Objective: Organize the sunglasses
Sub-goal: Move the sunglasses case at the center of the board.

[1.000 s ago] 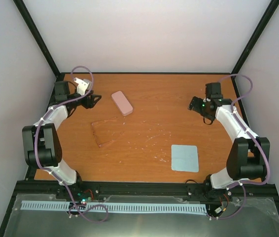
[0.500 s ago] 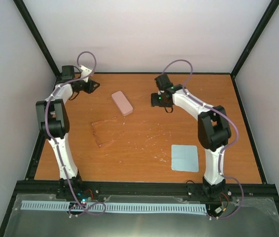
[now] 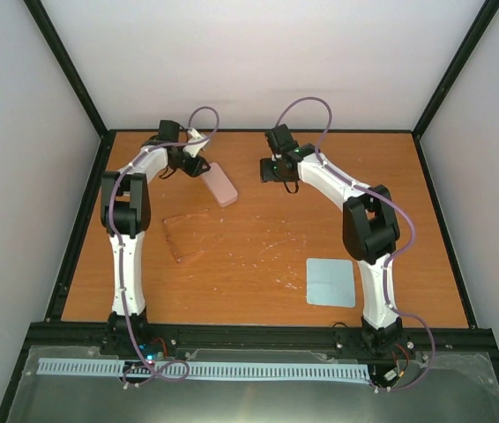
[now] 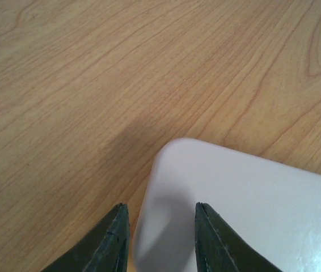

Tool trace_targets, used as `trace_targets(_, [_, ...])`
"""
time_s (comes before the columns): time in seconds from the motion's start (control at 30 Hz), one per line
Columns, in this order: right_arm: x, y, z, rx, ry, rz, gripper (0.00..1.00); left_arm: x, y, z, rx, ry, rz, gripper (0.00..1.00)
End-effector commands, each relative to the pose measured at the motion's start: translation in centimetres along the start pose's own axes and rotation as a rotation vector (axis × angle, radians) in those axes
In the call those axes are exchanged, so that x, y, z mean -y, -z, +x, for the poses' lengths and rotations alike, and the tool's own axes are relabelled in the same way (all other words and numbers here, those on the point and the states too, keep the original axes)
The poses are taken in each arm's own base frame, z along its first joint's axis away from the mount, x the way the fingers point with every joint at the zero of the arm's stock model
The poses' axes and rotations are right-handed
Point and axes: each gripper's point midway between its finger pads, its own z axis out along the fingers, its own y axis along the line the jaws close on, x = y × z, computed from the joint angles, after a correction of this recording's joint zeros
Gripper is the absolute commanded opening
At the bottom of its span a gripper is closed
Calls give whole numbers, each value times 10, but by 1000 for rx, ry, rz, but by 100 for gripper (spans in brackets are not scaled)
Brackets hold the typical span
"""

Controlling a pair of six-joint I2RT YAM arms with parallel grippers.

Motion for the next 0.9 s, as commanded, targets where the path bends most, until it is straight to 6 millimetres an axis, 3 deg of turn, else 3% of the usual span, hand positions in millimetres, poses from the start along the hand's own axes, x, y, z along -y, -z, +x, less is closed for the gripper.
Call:
trace_targets(0.0, [-5, 2, -8, 22, 12, -8, 65, -7, -4, 15, -53, 6, -6, 34])
trace_targets(0.2, [-17, -5, -6, 3, 33, -48, 65, 9, -13, 21, -61, 37, 45, 33])
trace_targets(0.53, [-43, -15, -1, -30, 126, -77, 81, 65, -32, 21, -70, 28, 168, 31])
trace_targets(0.77, [-61, -24, 9, -60, 191, -100, 83, 78, -24, 13, -48, 28, 213, 30])
trace_targets(0.8, [-65, -25, 10, -66, 202, -104, 83, 77, -22, 11, -47, 27, 204, 34])
trace_targets(0.87, [-71, -28, 15, -79, 225, -107, 85, 69, -16, 6, -43, 35, 152, 59])
